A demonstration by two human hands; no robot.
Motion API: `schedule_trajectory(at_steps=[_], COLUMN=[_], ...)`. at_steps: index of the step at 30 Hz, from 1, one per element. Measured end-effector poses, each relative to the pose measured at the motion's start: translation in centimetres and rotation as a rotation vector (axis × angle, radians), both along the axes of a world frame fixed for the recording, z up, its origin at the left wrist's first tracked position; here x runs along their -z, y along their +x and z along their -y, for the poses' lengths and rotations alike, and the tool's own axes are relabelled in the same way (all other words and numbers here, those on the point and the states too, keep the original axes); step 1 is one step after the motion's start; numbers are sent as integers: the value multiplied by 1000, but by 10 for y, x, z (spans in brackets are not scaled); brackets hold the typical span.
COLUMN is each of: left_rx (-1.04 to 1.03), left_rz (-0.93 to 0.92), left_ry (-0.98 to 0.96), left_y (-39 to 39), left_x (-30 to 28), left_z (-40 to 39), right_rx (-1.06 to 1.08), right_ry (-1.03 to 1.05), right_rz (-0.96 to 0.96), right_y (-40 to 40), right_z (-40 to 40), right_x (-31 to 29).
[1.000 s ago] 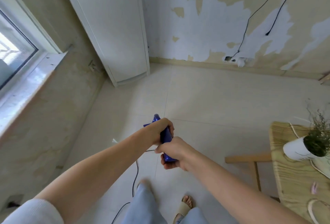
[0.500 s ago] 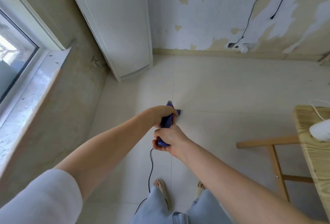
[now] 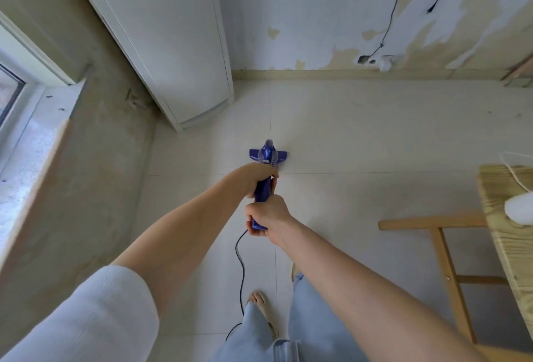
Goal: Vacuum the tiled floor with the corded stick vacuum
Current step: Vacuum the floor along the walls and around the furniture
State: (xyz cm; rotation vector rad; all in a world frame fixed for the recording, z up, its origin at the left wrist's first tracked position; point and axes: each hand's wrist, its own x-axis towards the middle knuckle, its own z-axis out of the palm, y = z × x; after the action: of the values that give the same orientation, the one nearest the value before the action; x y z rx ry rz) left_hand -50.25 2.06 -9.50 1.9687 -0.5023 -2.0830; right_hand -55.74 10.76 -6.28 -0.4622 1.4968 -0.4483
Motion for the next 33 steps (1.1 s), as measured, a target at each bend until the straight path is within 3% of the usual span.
schedule_trajectory(at_steps=[8, 19, 26, 33], left_rx=[-15, -217, -280, -319], left_rz=[26, 73, 36, -58], left_ry=[23, -28, -36, -16], left_y=[-28, -97, -116, -150], left_x=[19, 37, 41, 38], left_z=[90, 248, 311, 328], right_rx=[-90, -318, -366, -335], right_ry=[-7, -12, -14, -44], right_rz=[-7, -136, -165, -225], right_y=[-40, -113, -133, -175], right_z=[91, 267, 333, 347], right_x=[30, 62, 67, 46])
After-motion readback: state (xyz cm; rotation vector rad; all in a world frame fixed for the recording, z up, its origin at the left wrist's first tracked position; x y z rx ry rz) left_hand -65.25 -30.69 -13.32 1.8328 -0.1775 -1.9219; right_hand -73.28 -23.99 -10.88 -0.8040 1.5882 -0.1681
